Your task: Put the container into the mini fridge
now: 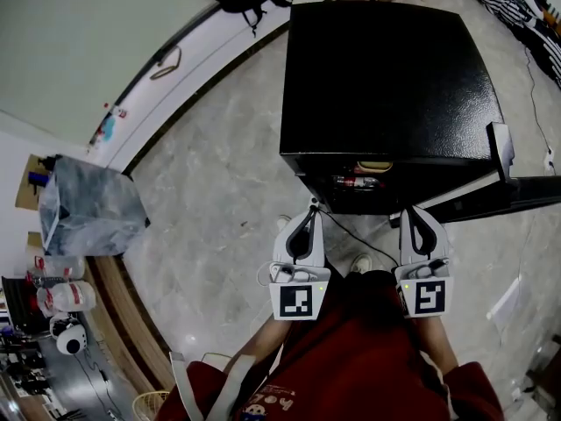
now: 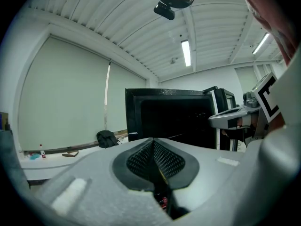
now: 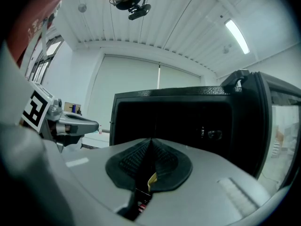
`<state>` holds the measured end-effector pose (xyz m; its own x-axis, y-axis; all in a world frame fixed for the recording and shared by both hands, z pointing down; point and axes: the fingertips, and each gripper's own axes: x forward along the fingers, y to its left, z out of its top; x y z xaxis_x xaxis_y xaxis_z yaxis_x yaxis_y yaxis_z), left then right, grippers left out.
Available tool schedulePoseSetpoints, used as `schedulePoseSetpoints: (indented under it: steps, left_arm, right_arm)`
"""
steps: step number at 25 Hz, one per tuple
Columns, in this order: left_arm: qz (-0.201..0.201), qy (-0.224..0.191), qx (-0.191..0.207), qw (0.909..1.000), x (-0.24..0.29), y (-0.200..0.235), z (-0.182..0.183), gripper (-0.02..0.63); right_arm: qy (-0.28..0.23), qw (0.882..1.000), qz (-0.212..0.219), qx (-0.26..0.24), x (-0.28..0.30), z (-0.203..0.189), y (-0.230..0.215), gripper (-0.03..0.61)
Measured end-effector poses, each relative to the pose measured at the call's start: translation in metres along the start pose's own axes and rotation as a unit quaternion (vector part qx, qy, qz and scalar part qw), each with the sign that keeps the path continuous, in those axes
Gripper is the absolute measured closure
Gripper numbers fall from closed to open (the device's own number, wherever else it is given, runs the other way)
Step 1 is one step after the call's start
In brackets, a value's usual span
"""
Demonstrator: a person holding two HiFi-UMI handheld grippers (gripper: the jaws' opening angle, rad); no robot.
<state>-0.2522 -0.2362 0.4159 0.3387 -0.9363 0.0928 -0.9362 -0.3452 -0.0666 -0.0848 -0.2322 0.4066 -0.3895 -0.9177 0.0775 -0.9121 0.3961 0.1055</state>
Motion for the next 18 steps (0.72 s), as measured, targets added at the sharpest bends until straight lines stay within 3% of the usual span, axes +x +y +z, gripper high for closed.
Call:
schedulePoseSetpoints:
  steps: [18]
  left_arm:
    - [0.006, 0.007, 0.006, 0.9999, -0.0038, 0.0047, -0.0035, 0.607]
  right_arm:
    - [0.006, 1.000, -0.002, 0.004, 0.0021, 0.0013, 0.0012, 0.578]
